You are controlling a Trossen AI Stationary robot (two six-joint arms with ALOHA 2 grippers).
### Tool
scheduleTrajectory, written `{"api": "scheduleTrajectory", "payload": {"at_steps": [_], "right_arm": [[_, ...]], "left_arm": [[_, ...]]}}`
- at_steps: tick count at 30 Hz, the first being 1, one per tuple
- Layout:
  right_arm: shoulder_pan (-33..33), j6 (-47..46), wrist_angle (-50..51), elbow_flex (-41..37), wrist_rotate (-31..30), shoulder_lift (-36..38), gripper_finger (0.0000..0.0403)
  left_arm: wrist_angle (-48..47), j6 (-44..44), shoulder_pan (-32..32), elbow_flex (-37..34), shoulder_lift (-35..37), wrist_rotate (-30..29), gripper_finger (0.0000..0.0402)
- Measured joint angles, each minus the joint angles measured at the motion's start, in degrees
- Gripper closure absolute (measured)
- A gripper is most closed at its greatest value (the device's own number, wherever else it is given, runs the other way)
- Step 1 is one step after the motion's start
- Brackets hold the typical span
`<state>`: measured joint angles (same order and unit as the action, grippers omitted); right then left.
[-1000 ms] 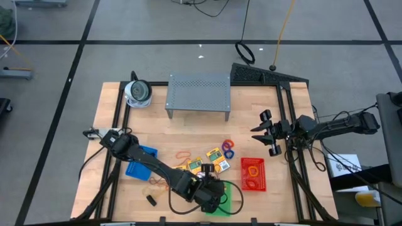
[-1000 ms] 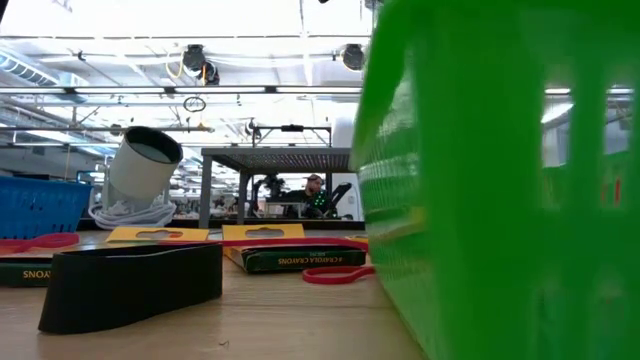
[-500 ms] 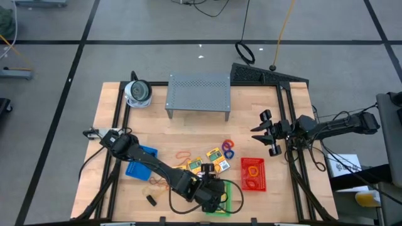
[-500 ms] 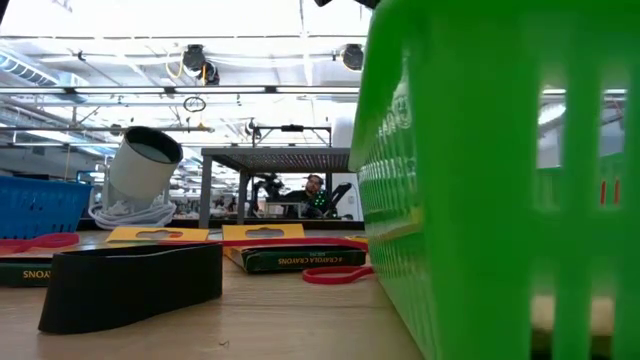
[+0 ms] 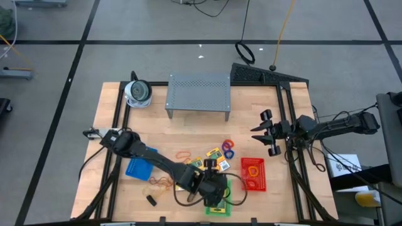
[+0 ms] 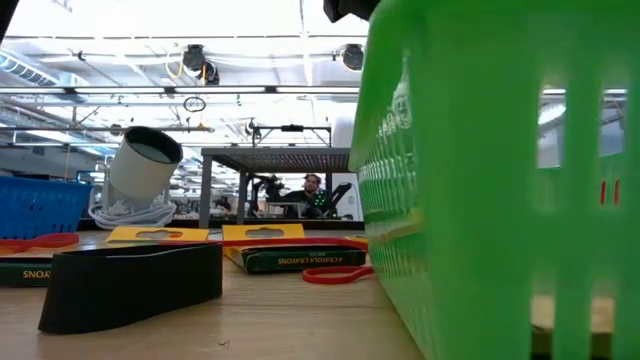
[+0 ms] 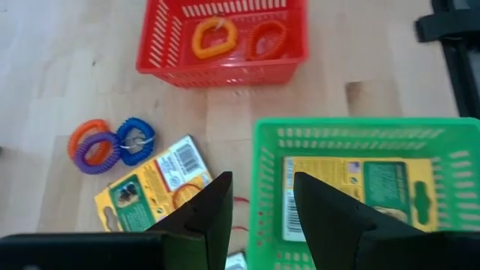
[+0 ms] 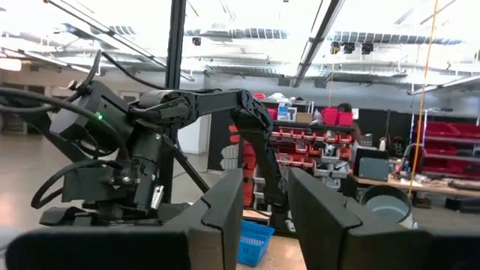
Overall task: Pick & Place Office Desk Supplies
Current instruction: Put the violet spring keychain into the red bin
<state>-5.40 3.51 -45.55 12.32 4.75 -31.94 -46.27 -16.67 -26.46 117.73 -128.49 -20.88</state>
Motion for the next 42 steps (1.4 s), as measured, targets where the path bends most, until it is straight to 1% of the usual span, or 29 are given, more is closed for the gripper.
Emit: {"api": "scheduleTrajectory", "payload": {"at_steps": [4,8,14,17,20,23,27,30,33,36,42], "right_arm": [[0.04,0.63,-1.04,0.0,0.0,0.0,0.0303],[0.04,0.46,-2.6,0.0,-0.15,-0.01,0.0303],[0.04,0.19,-3.12,0.0,-0.22,-0.02,0.0303],[0.04,0.18,-3.19,0.0,-0.22,-0.16,0.0303],[0.04,0.17,-4.02,0.01,-0.42,-0.65,0.0303],[0.04,0.17,-4.71,0.0,-0.53,-1.11,0.0303],[0.05,0.07,-5.55,0.01,-0.65,-1.77,0.0303],[0.07,-2.33,-5.77,0.02,-0.74,-2.74,0.0303],[0.07,-3.3,-7.09,0.28,-2.08,-4.72,0.0303],[0.07,-3.31,-6.71,3.15,-1.87,-8.51,0.0303],[0.48,-2.76,-2.3,12.05,-2.37,-20.17,0.0303]], "left_arm": [[1.0,1.49,2.08,0.0,0.02,0.02,0.0249],[1.24,4.47,4.16,0.0,1.63,0.88,0.0249],[0.38,10.07,6.1,0.0,7.47,1.44,0.025],[-0.07,13.02,6.73,-0.02,10.44,3.15,0.025],[1.68,15.2,7.36,-3.44,14.01,5.2,0.025],[8.21,15.52,8.58,-11.65,18.97,7.85,0.025],[23.13,15.5,10.66,-26.99,28.3,13.86,0.025],[31.51,15.04,11.98,-37.82,36.19,15.21,0.025],[35.13,15.22,13.02,-47.04,43.74,15.27,0.025],[37.97,16.63,13.69,-54.68,51.22,15.27,0.025],[43.91,20.69,14.92,-67.8,65.14,14.92,0.025]]}}
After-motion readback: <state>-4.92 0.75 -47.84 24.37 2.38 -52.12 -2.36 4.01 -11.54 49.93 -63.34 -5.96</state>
